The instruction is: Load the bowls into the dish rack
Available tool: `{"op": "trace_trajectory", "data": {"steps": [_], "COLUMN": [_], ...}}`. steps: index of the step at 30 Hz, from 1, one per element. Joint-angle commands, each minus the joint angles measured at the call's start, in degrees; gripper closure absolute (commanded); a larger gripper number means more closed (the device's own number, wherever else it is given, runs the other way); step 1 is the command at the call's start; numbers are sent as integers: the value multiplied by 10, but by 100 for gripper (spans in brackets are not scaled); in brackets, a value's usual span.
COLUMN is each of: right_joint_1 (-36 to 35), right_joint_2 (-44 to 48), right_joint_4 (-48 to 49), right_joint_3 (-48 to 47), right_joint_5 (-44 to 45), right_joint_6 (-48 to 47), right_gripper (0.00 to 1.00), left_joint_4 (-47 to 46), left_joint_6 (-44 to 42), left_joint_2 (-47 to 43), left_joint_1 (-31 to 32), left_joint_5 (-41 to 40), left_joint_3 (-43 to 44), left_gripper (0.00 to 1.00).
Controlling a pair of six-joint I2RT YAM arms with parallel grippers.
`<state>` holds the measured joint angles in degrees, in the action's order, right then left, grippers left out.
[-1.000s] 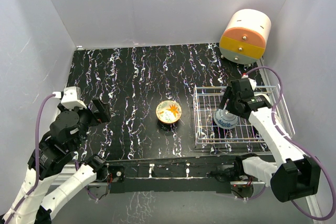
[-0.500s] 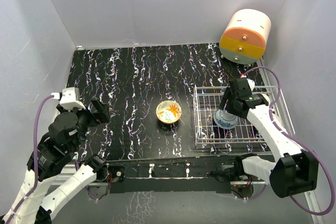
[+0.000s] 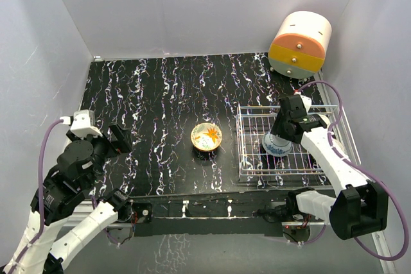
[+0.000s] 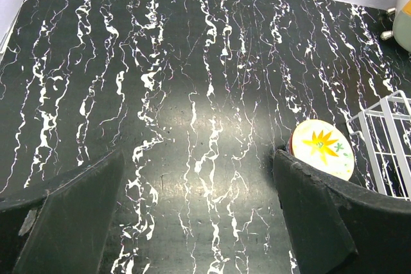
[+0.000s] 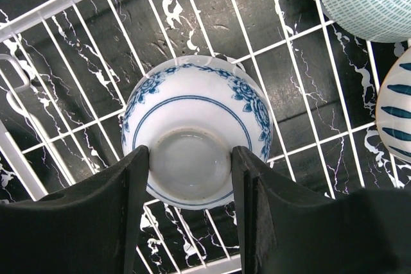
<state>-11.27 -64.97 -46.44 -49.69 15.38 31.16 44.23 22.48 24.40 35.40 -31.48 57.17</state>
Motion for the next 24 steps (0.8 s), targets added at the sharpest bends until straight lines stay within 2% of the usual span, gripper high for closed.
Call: {"op": "trace_trajectory", "data": {"steps": [1,12,19,24], "right_joint_1": [-3,30,107,134], "right_joint_2": [-10,-91,-104,-109], "right_joint_4": [46,106,149,180], "right_joint_3": [-25,-73,-64,-47], "right_joint_5": [43,59,-2,-21], "right_joint_6": [0,-16,-30,-33], "right_gripper": [56,55,54,54], "left_joint_4": [9,26,29,25], "left_joint_6": [-7,-4,-4,-6], "left_joint_2": [-8,-9,-9,-6], "left_joint_1": [3,3,4,3], "left_joint_5": [-14,-25,-30,-31], "left_joint_3": [9,19,13,10], "left_gripper": [3,3,3,3]}}
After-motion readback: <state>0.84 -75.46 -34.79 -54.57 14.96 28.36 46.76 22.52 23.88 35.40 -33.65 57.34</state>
